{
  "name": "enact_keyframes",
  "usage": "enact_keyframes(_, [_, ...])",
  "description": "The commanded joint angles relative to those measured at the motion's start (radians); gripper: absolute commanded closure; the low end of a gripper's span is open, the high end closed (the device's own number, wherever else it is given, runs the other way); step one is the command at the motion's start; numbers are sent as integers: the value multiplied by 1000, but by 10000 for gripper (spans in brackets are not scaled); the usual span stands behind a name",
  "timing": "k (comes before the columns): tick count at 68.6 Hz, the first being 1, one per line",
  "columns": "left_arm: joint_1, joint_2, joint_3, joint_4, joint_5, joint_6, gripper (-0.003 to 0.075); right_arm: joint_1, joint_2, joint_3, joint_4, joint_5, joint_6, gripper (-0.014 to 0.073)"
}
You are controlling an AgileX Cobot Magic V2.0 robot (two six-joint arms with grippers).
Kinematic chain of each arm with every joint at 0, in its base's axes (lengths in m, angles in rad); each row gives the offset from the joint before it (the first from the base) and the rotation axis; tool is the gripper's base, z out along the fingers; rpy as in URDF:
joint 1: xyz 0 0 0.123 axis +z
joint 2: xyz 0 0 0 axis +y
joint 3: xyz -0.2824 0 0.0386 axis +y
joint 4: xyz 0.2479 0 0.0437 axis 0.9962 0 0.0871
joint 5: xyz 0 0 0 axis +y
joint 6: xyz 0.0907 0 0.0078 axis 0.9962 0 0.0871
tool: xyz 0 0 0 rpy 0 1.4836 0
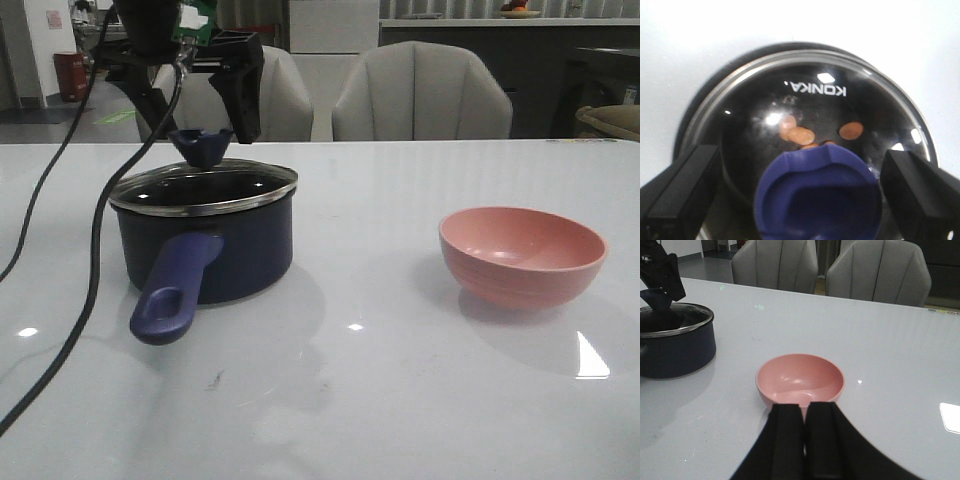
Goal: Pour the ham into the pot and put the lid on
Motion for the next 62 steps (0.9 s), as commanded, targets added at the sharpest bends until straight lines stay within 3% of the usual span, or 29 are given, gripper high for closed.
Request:
enact_keyframes(1, [-5,-58,-55,32,0,-5,50,2,8,-29,4,-77,-3,444])
enact_keyframes(37, [-5,-233,-15,40,24,12,50,2,8,-29,4,-77,-3,444])
enact_keyframes(48, [-5,-344,109,60,-18,12,50,2,8,-29,4,-77,-3,444])
enact_keyframes(62, [-5,-552,384,70,-163,12,50,2,8,-29,4,-77,-3,444])
